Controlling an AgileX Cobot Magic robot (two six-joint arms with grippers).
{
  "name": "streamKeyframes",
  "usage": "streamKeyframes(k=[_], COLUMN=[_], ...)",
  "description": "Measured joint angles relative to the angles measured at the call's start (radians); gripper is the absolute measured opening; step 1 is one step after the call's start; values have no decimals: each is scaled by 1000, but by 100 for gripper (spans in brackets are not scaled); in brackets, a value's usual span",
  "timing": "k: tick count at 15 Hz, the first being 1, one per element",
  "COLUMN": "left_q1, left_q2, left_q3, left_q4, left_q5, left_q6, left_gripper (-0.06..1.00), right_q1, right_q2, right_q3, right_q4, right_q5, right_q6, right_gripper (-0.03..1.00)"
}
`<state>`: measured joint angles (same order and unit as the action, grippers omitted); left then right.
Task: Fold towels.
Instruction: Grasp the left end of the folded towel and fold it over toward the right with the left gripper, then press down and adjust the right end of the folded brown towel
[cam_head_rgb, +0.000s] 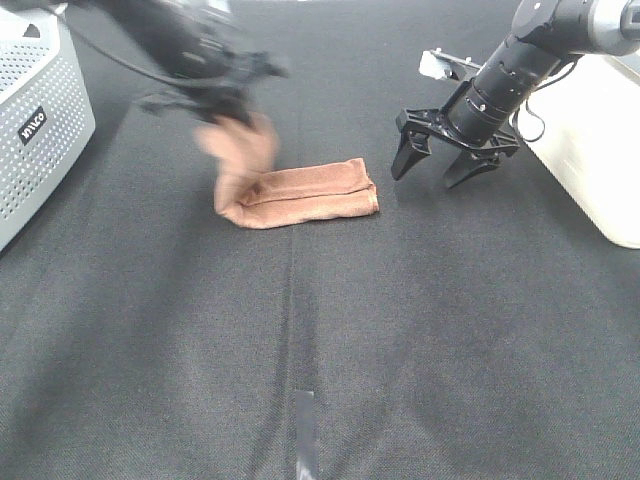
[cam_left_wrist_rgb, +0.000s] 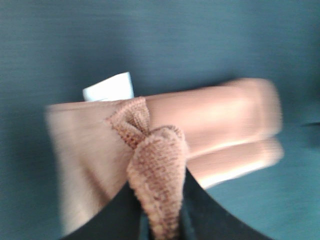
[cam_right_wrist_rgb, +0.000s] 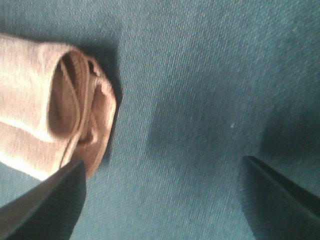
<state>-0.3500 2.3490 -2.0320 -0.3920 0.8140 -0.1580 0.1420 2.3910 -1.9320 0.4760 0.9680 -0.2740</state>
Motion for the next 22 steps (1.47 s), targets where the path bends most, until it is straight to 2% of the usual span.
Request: streamKeyframes(k=[3,5,6,7,8,10,12,14,15,16,18,20,22], left_q1=[-51,-70,-82,-86,-92,-94,-77,-12,22,22,99,140,158], left_q2=[60,81,87,87,87,87,76,29,3,3,-35,-42,-42], left_q3=[0,0,0,0,0,0,0,0,0,0,-1,-1,-1], left_q4=[-121,-184,-234,-272,-314,-384,-382,-319,-280,-280,-240,-234,-223], left_q5=[-108,-157,-197,-227,-262,-307,-326,-337,-338,-338,-328,-305,-267], left_q6=[-4,-7,-7,-7,-7,-6,16,47,51,51,56,57,57], left_gripper=[12,31,50,60,66,69,70,70,70,70,70,70,70], right_q1=[0,0,0,0,0,0,0,0,0,0,16,61,113], right_q2=[0,0,0,0,0,0,-22,-69,-90,-90,-88,-75,-46], right_q3=[0,0,0,0,0,0,0,0,0,0,0,0,0], right_q4=[-3,-4,-5,-7,-8,-8,-8,21,122,122,292,456,569], right_q5=[26,38,50,51,55,60,74,75,82,82,100,101,101], right_q6=[19,22,22,22,22,22,22,12,-20,-20,-111,-200,-266], right_gripper=[78,78,78,78,78,78,78,78,78,78,78,78,78])
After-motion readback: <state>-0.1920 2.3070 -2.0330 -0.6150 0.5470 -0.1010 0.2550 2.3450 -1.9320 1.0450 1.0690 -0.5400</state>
